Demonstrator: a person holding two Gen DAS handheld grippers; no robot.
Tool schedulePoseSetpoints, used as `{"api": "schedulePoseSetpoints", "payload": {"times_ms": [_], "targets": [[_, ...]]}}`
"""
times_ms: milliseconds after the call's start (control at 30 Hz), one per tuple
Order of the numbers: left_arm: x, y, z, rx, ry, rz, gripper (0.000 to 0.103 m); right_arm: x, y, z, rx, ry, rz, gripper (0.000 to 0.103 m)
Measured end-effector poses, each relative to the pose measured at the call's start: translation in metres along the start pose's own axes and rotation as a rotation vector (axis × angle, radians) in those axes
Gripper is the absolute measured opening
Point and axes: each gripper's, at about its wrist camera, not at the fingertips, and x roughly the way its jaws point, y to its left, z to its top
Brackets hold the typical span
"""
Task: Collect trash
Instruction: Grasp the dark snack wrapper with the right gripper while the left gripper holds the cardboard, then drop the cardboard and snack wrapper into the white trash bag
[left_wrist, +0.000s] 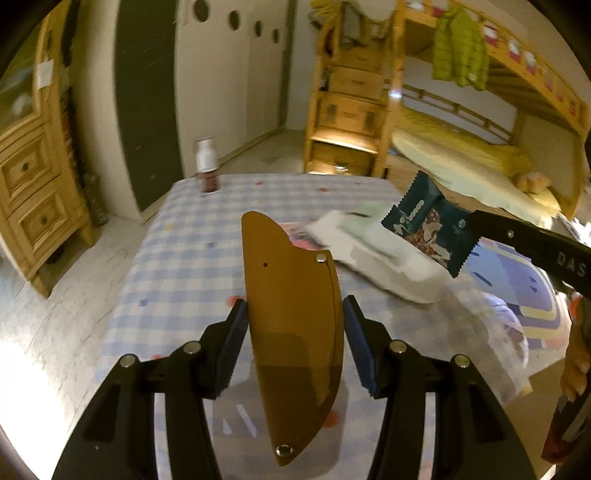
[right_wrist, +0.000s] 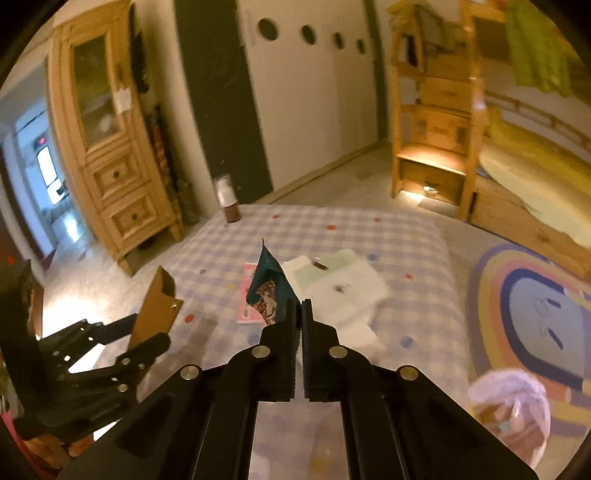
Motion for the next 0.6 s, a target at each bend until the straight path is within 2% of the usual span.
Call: {"api": "schedulePoseSetpoints", "payload": {"times_ms": [167, 300, 500, 600], "targets": [[-0.003, -0.054, 0.002, 0.086, -0.022, -0.082, 0.051, -0.036, -0.038, -0.023, 0.072, -0.021, -0.103, 0.002], [-0.001, -0.099, 0.005, 0.148, -0.036, -0.143, 0.051, -0.063, -0.086, -0.049, 0.154, -0.027, -0.230, 0.003], [0.010, -0.158, 0.004, 0.227, -0.031, -0.223, 0.051, -0.075, -0.154, -0.084, 0.244, 0.008, -0.405, 0.003], [0.017, -0.182, 0.001, 0.259, -0.021, -0.249, 0.051, -0.072, -0.180, -0.094, 0.279, 0.022, -0.442, 0.004]]}}
